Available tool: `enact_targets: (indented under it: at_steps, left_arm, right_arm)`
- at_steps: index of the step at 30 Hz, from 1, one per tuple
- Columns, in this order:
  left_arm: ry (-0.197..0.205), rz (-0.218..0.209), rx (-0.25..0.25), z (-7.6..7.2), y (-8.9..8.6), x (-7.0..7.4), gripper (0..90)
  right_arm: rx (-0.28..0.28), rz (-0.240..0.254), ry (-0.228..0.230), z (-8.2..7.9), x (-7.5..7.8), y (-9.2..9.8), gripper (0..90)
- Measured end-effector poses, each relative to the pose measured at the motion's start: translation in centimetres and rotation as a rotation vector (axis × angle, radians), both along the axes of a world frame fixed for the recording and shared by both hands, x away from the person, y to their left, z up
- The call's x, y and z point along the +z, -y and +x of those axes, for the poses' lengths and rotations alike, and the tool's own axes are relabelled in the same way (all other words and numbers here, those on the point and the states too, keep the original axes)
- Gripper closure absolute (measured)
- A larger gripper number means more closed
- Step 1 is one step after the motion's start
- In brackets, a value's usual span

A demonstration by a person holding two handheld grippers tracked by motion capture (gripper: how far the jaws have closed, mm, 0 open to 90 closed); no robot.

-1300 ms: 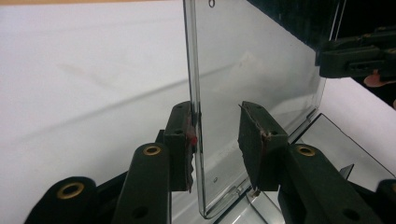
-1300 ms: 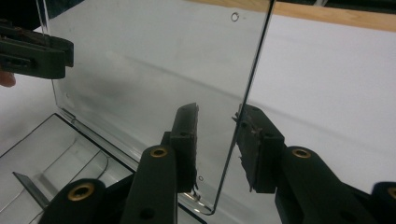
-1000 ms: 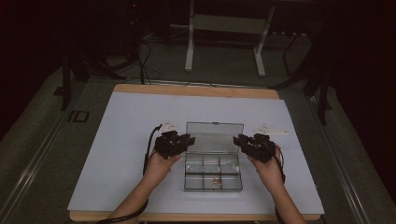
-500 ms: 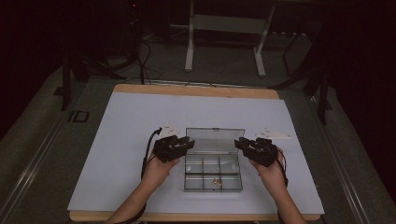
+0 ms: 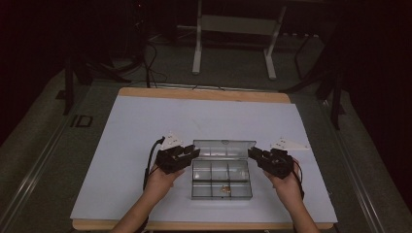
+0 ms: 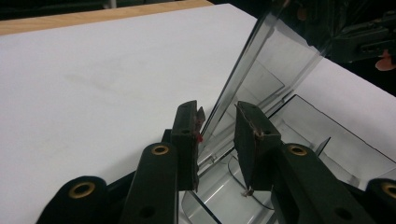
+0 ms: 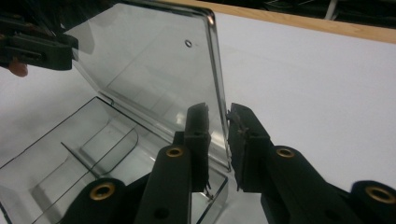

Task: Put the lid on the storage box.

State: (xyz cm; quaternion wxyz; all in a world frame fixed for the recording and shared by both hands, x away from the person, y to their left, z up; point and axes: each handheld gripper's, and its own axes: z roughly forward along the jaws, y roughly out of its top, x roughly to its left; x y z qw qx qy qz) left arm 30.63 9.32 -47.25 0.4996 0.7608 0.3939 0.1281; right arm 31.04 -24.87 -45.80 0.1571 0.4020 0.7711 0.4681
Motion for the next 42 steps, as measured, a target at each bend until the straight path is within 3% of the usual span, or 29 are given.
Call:
enact_targets:
  at_steps: [19,31,35,38,42]
  left_arm:
    - [0.004,0.033,-0.007,-1.9,-0.3,-0.3,74.9]
    - [0.008,0.027,-0.018,-2.6,-0.5,-0.7,75.8]
    - [0.025,0.057,-0.018,-3.1,-0.3,-0.7,75.8]
    - [0.025,0.06,-0.021,-3.3,-0.3,-0.8,75.8]
    - [0.018,0.065,-0.026,-3.6,-0.4,-1.1,76.8]
  right_arm:
    - [0.021,-0.003,-0.012,-1.6,-0.7,0.5,81.4]
    - [0.03,-0.006,-0.014,-2.3,-1.0,0.7,82.1]
    - [0.039,-0.014,-0.019,-2.6,-1.2,0.8,82.1]
    - [0.043,-0.038,-0.008,-2.9,-1.3,0.7,83.2]
    - [0.048,-0.031,-0.017,-3.2,-1.6,0.9,83.5]
